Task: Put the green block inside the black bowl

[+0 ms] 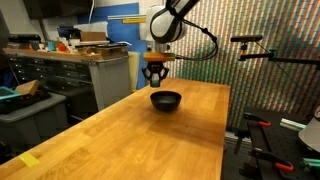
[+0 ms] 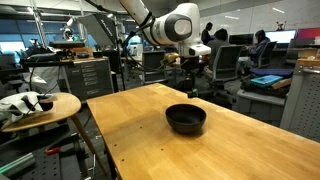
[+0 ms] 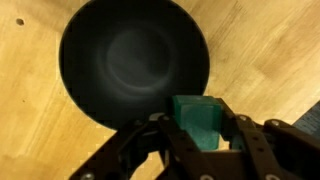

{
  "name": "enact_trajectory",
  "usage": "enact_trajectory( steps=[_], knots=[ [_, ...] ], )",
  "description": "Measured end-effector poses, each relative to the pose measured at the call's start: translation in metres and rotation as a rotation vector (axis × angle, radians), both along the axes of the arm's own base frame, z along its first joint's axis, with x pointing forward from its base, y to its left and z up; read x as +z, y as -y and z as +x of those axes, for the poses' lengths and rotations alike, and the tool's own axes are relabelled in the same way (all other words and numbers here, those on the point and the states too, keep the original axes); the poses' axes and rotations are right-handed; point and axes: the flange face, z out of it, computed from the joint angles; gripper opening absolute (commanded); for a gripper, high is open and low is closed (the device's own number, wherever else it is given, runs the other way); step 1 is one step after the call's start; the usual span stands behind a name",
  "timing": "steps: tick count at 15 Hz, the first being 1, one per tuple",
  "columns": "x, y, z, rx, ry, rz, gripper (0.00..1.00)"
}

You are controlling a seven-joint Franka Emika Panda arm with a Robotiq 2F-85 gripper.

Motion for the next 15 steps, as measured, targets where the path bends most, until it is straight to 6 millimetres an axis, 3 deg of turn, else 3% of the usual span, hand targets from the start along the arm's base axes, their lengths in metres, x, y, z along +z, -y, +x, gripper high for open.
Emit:
enact_trajectory(
  steps=[12,13,14,15],
  knots=[
    [-0.049,0.008,-0.03,-0.025,-0.105,0.006,0.18],
    [-0.051,0.009,-0.031,-0.028,-0.11,0.008,0.55],
    [-0.053,0.01,-0.033,-0.03,-0.114,0.008,0.69],
    [-0.055,0.01,-0.034,-0.032,-0.118,0.009,0.74]
  ],
)
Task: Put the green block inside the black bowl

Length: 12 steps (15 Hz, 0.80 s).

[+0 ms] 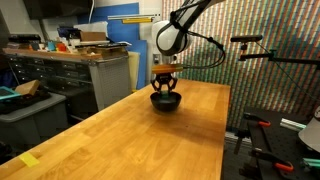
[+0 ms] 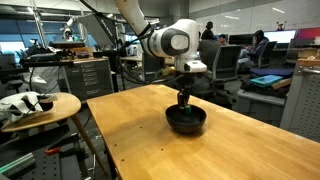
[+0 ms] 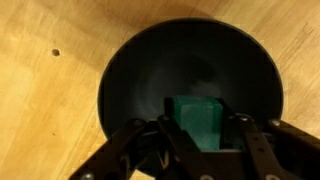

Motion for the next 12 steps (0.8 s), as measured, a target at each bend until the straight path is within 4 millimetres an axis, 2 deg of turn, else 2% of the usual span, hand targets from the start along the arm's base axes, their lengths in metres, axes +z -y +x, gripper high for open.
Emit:
enact_trajectory(
  steps=[3,4,8,12],
  knots=[
    [-0.002,0.001,-0.002,-0.002,-0.003,0.0,0.98],
    [-0.001,0.002,-0.001,-0.003,-0.001,0.0,1.0],
    [0.005,0.004,0.001,-0.006,0.02,0.0,1.0],
    [0.029,0.004,0.007,0.003,0.066,-0.005,1.0]
  ],
)
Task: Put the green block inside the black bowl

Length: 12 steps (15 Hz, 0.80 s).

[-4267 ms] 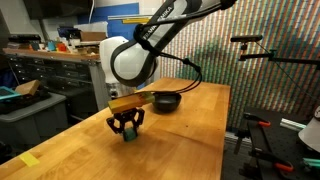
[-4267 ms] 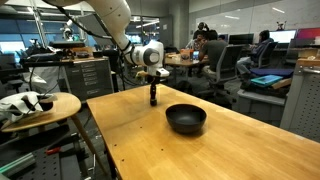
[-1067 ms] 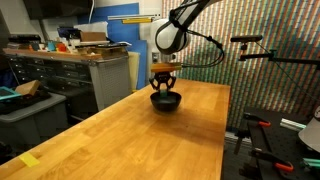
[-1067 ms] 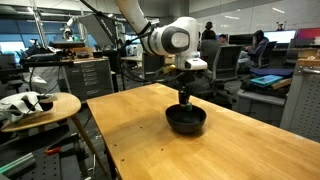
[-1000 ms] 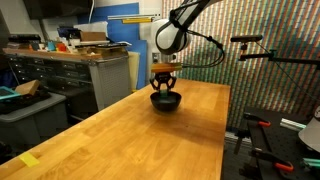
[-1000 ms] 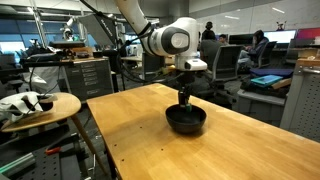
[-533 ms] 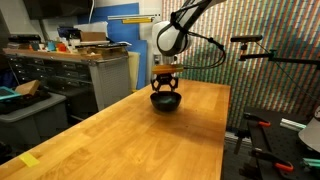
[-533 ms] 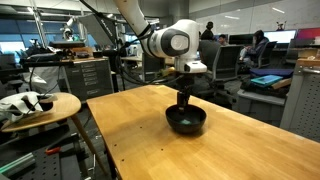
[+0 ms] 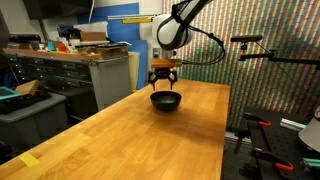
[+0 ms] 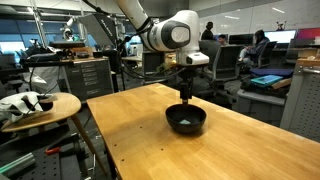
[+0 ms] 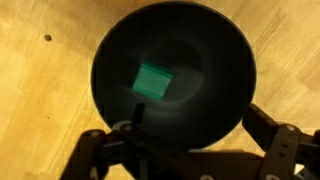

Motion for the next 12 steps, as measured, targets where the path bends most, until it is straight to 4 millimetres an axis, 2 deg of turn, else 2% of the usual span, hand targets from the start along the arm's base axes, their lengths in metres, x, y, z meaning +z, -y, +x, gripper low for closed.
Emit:
enact_trajectory(
  steps=[7,12],
  knots=[
    [0.06,-0.011,0.005,0.17,0.013,-0.081,1.0],
    [0.092,-0.026,0.004,0.341,-0.035,-0.126,1.0]
  ],
)
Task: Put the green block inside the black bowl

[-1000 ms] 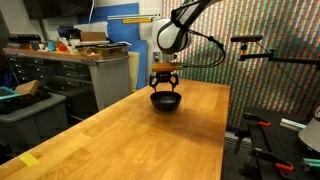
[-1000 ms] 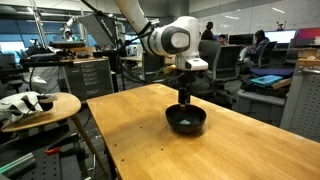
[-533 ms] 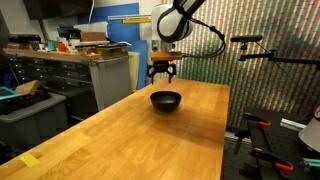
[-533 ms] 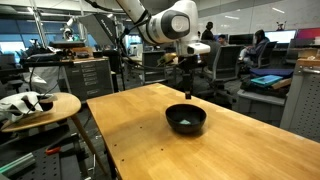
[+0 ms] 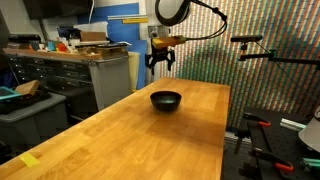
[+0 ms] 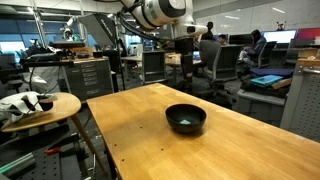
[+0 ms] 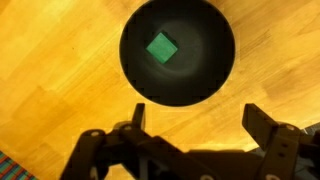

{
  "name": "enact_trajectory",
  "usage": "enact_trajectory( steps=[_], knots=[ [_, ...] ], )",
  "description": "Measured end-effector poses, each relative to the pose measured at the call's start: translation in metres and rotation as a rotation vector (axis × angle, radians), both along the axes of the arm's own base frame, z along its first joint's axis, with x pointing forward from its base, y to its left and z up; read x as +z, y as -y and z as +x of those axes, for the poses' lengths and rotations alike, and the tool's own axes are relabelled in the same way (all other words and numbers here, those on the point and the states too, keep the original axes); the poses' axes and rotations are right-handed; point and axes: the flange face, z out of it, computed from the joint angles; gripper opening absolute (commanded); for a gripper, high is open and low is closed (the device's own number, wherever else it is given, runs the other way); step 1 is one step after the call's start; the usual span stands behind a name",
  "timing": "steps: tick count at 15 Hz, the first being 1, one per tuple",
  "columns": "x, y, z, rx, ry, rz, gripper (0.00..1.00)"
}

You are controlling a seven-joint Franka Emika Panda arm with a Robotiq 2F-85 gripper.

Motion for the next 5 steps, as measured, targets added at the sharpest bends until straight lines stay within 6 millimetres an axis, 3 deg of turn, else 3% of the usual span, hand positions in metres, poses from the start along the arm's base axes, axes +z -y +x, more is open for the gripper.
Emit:
enact_trajectory(
  steps=[5],
  knots=[
    [0.0051,-0.0021,-0.0004,0.028,-0.006,-0.002,1.0]
  ],
)
